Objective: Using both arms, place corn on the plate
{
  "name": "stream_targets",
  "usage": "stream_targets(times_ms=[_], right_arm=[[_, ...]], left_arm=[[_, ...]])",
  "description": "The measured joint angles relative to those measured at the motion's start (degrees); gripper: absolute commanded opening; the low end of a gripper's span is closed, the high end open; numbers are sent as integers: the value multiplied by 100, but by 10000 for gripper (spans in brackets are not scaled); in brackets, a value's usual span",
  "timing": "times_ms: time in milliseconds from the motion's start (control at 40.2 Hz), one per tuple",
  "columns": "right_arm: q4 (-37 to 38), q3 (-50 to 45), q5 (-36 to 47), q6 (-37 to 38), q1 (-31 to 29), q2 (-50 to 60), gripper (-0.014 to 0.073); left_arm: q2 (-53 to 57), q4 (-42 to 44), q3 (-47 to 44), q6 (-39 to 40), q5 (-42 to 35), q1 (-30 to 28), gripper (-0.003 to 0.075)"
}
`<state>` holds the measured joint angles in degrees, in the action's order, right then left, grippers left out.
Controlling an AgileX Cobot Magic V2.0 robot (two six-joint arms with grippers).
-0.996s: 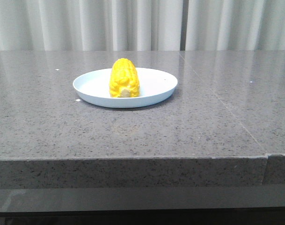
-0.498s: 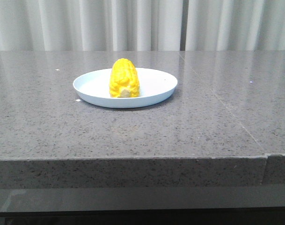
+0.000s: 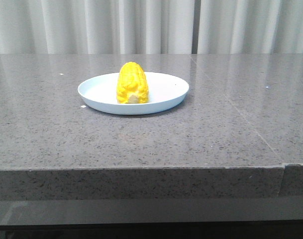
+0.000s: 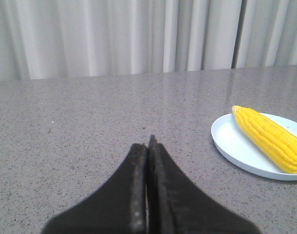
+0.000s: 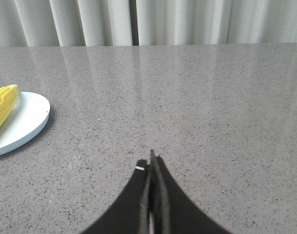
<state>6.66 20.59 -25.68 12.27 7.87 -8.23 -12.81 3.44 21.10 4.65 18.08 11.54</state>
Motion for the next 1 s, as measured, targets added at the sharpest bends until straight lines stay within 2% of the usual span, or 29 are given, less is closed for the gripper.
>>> stream_targets(times_ms=[498, 821, 996], right_arm=[[0, -12, 5, 0, 0, 0, -68], [3, -12, 13, 0, 0, 0, -68], [3, -12, 18, 0, 0, 0, -68]], left_arm=[[52, 22, -96, 0, -55, -27, -20], [1288, 57, -1224, 0, -54, -1060, -20], [1299, 57, -1849, 0, -315, -1200, -20]])
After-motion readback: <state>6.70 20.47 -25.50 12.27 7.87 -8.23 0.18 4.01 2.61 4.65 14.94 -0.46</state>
